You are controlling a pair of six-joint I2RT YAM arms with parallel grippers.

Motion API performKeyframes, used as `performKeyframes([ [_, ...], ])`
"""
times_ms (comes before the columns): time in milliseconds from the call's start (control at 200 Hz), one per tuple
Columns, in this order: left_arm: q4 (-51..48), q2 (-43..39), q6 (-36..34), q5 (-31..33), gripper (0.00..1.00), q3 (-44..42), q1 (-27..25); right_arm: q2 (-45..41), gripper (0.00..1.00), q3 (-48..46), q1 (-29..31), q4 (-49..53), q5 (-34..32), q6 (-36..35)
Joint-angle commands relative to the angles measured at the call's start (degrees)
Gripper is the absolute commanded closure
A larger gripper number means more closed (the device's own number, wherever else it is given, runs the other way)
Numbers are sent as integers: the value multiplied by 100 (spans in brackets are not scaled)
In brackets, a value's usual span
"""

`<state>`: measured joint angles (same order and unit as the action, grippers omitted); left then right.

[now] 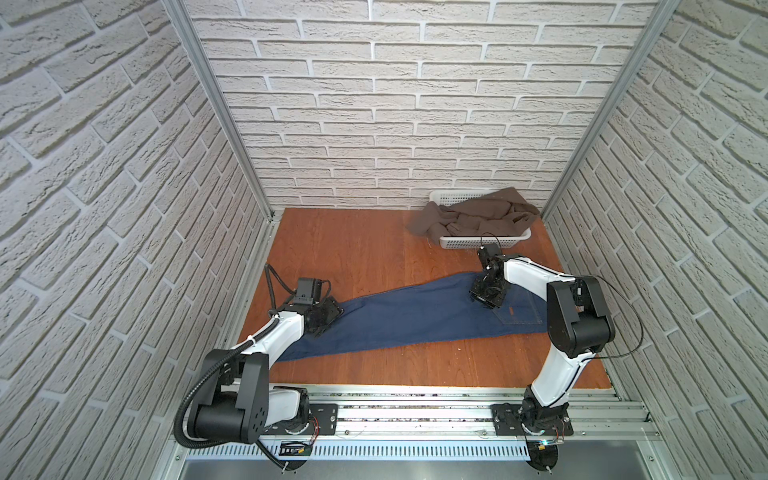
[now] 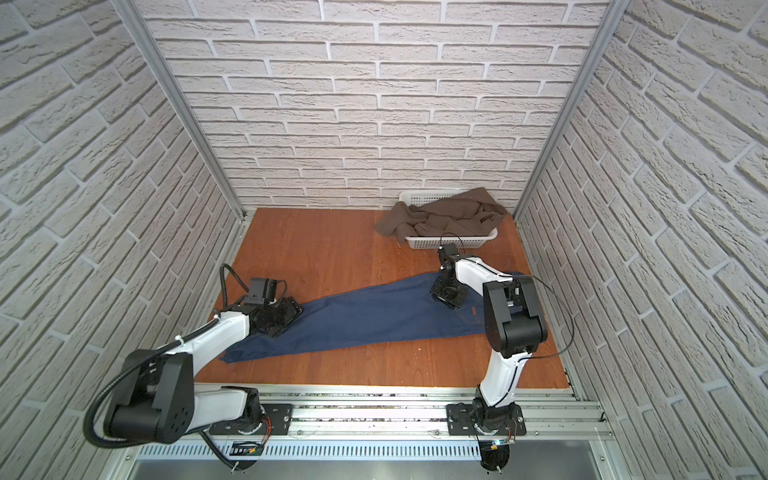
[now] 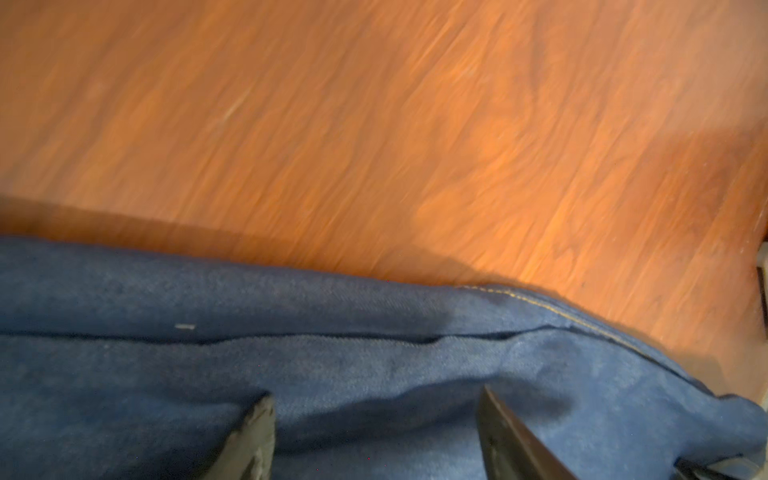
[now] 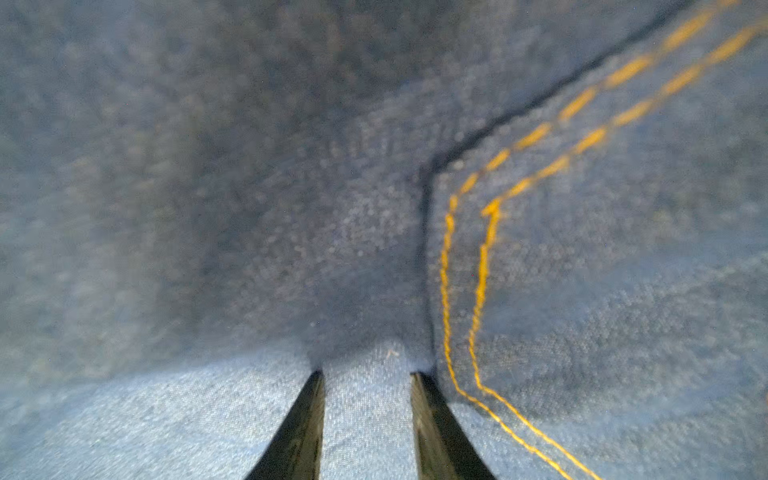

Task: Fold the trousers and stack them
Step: 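Move the left gripper to the leg end while right moves to the seat pocket, then grasp the leg hem with the left gripper while right presses the back pocket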

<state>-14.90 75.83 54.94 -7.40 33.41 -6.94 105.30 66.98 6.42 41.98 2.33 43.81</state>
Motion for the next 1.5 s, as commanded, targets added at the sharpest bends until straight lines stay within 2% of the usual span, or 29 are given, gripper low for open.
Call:
performKeyframes([
  [0, -52, 700, -356, 617, 24, 154, 67, 139, 62, -371, -260, 310, -383, 145],
  [220, 67, 1895, -800, 298, 25, 1193, 250, -185, 62, -732, -464, 386, -378, 202],
  [375, -59, 2099, -1070, 139, 25, 1621, 347, -492, 62, -1061, -518, 461, -521, 274],
  [515, -220, 1674, -1422, -200, 26, 1726, 610, -680, 62, -1279, -523, 371, -461, 295],
  [600, -460, 1077, -1604, -379, 23, 1739, 807, -778, 62, -1263, -482, 328, -312, 286],
  [725, -1091, -9, -1767, -311, 18, 1861, 1155, -930, 62, -1039, -238, 355, -277, 277],
  [805, -1494, -534, -1740, -222, 17, 1848, 1514, -934, 61, -849, -38, 385, -243, 277],
  [955, -1824, -1158, -1541, -338, 14, 1436, 2488, -737, 61, -580, 287, 376, -164, 268],
  [1035, -1717, -1205, -1464, -696, 14, 1152, 2980, -589, 61, -507, 397, 335, -114, 246],
  [1100, -1594, -1113, -1505, -938, 14, 1042, 3185, -485, 61, -480, 447, 273, -42, 216],
  [1355, -1122, -244, -1517, -1394, 17, 1014, 3269, -308, 61, -492, 517, 141, 74, 129],
  [1495, -1111, 29, -1467, -1363, 22, 966, 3269, -268, 61, -536, 519, 67, 115, 110],
])
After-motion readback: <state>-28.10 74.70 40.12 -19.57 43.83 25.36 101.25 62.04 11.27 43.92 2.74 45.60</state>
